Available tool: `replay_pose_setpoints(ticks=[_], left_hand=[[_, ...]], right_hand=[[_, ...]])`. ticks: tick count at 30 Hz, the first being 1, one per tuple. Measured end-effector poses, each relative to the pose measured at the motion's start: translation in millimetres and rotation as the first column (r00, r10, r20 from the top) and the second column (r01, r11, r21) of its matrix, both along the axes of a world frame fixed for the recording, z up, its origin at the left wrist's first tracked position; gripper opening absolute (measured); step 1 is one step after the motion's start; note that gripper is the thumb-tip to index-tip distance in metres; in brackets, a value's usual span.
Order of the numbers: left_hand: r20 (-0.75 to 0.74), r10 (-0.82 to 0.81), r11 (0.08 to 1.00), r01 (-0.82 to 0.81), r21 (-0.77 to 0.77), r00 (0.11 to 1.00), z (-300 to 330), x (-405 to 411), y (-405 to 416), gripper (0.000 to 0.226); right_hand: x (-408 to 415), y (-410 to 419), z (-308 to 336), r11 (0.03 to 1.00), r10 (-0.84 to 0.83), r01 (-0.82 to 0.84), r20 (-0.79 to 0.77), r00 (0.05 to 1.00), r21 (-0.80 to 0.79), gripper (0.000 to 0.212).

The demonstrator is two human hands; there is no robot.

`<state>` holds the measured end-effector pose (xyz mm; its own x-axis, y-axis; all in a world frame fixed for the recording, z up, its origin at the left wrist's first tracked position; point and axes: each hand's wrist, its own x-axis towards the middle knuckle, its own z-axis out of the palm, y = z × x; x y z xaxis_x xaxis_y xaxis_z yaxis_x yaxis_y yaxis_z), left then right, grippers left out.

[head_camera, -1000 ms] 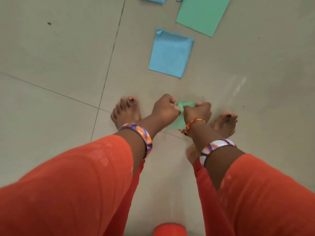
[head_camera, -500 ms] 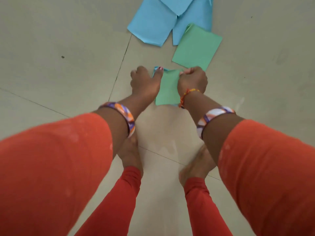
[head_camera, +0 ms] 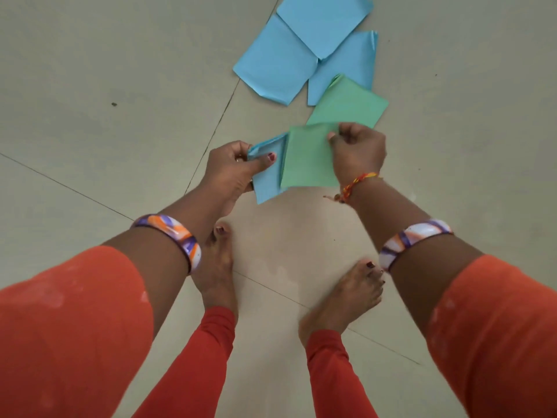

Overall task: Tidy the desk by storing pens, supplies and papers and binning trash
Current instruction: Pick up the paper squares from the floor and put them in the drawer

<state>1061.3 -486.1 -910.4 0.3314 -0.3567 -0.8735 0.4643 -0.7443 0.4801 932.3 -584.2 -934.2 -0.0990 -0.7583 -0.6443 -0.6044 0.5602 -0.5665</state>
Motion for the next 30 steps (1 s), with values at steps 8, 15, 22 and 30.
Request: replay_pose_setpoints(ticks=[8,15,22,30], left_hand=[[-0.016,0.420,0.908,-0.420,0.013,0.907,-6,9,-23,0.012],[-0.045,0.597,0.801,-0.598,-0.016,0.801,-11,12,-37,0.016],[-0.059,0.605,0.790,-0.608,-0.076,0.794,-4,22,-62,0.017],[0.096,0.566,0.825,-0.563,-0.060,0.819,-5,30,-40,0.020]], right_hand=[[-9,-68,-7,0.850,0.478,-0.526,-0.372,0.796,-0.032,0.055],[-25,-23,-7,0.832,0.528,-0.542,-0.471,0.707,0.119,0.062],[-36,21,5,0.830,0.517,-0.554,-0.449,0.729,0.057,0.075],[50,-66,-8,0.626,0.669,-0.769,-0.418,0.614,-0.129,0.074]])
